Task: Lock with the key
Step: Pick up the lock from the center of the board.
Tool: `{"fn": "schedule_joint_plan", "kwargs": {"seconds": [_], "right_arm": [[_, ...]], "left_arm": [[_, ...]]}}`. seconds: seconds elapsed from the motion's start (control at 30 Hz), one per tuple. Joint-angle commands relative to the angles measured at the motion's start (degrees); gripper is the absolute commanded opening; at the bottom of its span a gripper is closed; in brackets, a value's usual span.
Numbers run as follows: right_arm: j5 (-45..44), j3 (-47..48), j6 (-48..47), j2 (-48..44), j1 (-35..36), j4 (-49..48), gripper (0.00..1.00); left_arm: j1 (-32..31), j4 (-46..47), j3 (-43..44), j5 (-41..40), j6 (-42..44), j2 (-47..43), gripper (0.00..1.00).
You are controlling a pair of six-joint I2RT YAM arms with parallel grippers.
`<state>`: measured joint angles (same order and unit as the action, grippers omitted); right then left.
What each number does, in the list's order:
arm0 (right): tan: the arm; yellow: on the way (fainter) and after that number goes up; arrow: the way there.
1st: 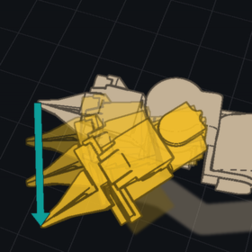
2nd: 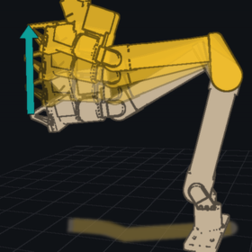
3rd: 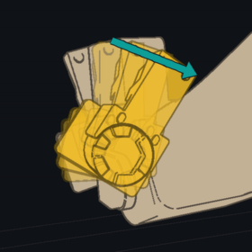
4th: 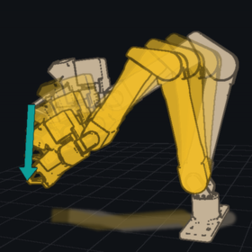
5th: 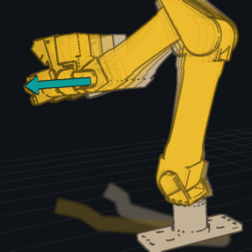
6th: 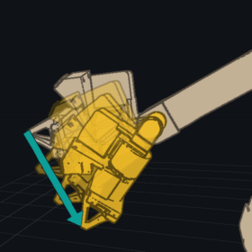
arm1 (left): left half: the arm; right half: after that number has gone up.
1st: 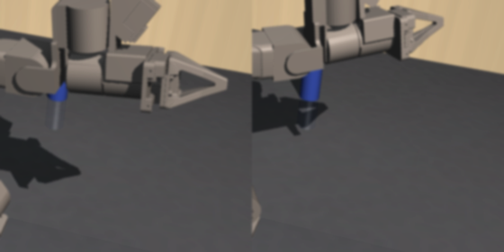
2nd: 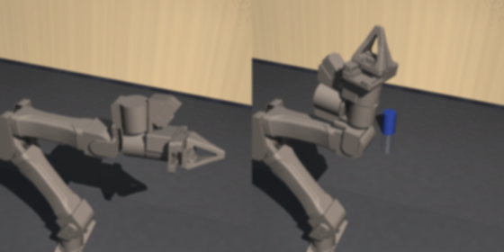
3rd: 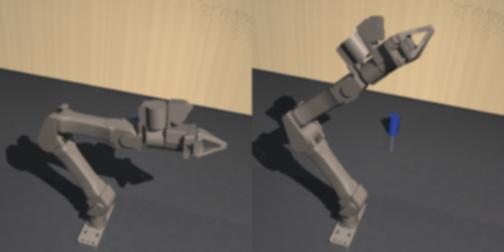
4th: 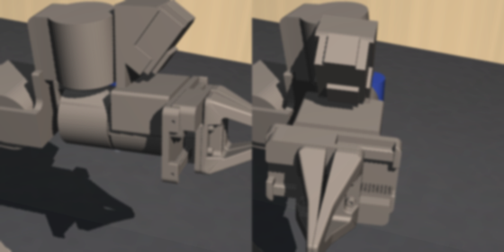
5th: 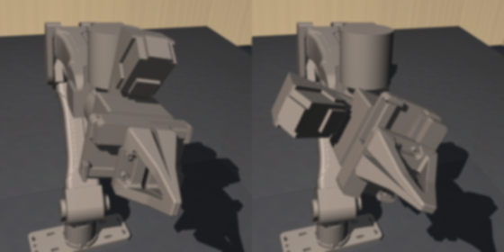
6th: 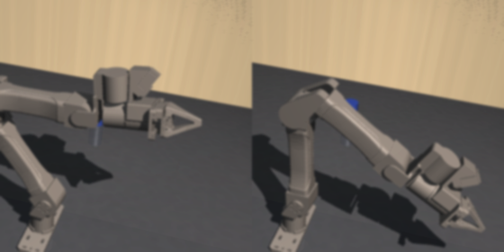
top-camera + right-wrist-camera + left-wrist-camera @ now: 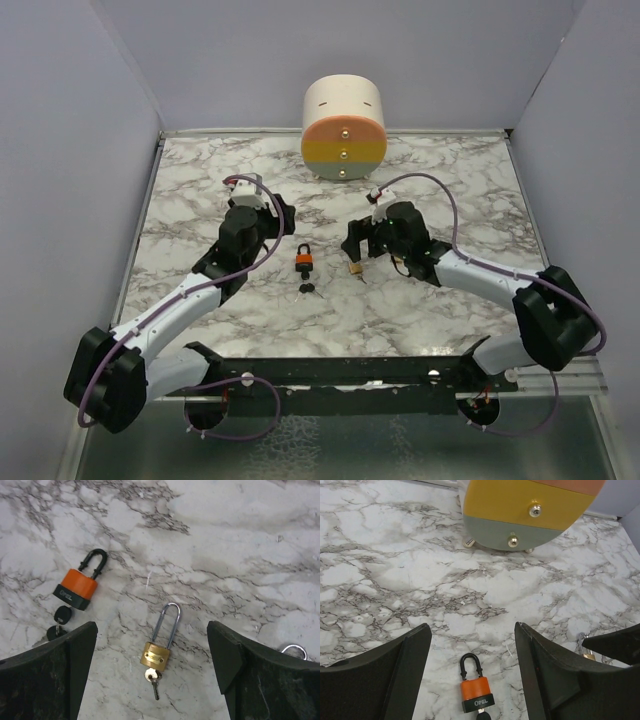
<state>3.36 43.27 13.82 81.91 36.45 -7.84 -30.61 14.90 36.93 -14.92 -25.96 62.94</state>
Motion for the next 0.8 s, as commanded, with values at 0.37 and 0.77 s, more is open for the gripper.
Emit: {"fn": "schedule_joint_plan", "kwargs": {"seconds": [0.37,0.77], "right_arm": [[-8.84,-3.75,5.93,5.30,4.88,2.13,0.76],[-15.31,-1.99,8.14,10.88,7.54,4.23,0.62]], "left_arm": [[1.67,2.94,-1.43,3.90,-0.89,2.41,0.70],[1.94,3.66,-1.77,4.63,-0.78,2.72,0.70]]}}
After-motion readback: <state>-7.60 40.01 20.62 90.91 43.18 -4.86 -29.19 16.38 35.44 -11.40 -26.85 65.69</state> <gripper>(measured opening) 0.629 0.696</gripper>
